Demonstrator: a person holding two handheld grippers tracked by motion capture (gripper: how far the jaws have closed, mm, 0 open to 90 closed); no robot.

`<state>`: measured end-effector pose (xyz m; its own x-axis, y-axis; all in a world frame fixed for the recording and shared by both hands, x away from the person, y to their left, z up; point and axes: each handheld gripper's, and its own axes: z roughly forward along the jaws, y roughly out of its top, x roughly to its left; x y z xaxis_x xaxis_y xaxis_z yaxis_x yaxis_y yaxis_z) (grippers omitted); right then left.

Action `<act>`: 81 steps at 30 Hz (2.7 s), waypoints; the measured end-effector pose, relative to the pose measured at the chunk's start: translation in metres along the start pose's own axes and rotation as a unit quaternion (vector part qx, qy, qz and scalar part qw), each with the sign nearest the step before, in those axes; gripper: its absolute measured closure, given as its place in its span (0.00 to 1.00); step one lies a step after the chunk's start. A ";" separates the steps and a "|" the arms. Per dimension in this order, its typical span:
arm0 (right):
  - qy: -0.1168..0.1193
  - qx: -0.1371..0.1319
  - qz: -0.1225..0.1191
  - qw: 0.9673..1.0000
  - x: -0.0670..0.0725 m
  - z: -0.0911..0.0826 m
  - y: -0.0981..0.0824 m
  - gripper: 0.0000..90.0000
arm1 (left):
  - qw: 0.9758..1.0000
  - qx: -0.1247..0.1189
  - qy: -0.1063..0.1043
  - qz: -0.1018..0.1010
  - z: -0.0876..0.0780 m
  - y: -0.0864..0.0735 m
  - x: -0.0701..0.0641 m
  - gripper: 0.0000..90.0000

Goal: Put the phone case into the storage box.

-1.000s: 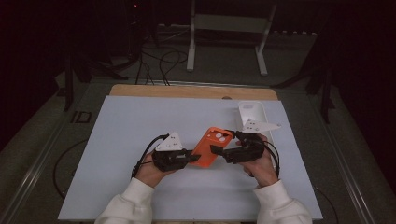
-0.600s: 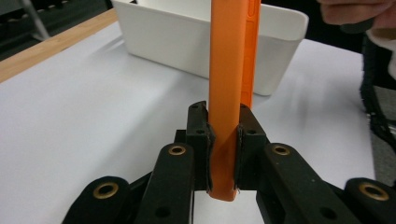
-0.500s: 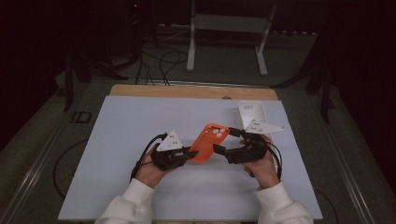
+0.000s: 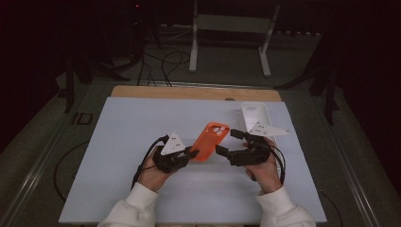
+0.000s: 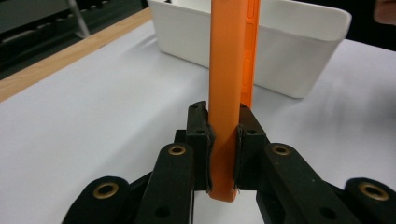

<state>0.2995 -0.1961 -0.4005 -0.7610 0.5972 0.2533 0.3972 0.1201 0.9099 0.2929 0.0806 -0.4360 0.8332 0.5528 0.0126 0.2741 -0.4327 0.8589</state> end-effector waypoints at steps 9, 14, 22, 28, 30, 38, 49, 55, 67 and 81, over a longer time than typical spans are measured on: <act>-0.011 -0.002 0.006 1.000 0.005 0.000 0.001 0.09 | 1.000 -0.006 0.024 -0.012 0.000 -0.002 -0.002 0.89; -0.020 -0.004 0.013 1.000 0.008 0.004 0.002 0.09 | 0.999 -0.006 0.041 -0.010 0.002 -0.002 -0.006 0.89; -0.034 -0.006 0.026 0.999 0.011 0.012 0.006 0.09 | 0.998 -0.005 0.062 -0.002 0.004 -0.002 -0.012 0.89; -0.040 -0.010 0.045 0.998 0.011 0.016 0.006 0.09 | 0.997 0.001 0.081 0.011 0.006 -0.002 -0.017 0.89; -0.040 -0.014 0.051 0.998 0.011 0.017 0.006 0.09 | 0.996 0.001 0.086 0.013 0.007 -0.002 -0.018 0.89; -0.044 -0.028 0.093 0.994 0.007 0.022 0.008 0.09 | 0.988 0.021 0.146 0.037 0.017 -0.002 -0.033 0.89; -0.058 -0.027 0.109 0.992 0.008 0.028 0.012 0.13 | 0.987 0.026 0.156 0.030 0.023 -0.004 -0.040 0.89; -0.077 -0.034 0.114 0.990 0.010 0.032 0.015 0.16 | 0.988 0.019 0.153 0.029 0.023 -0.004 -0.044 0.89; -0.074 -0.033 0.115 0.990 0.011 0.034 0.017 0.18 | 0.994 -0.007 0.112 0.008 0.019 -0.008 -0.039 0.88; -0.068 -0.033 0.104 0.992 0.012 0.033 0.018 0.19 | 0.997 -0.014 0.070 -0.015 0.018 -0.008 -0.035 0.83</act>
<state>0.3139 -0.1607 -0.3915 -0.5888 0.7053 0.3948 0.5001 -0.0659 0.8635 0.2703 0.0516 -0.4525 0.7492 0.6599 0.0560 0.2830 -0.3955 0.8738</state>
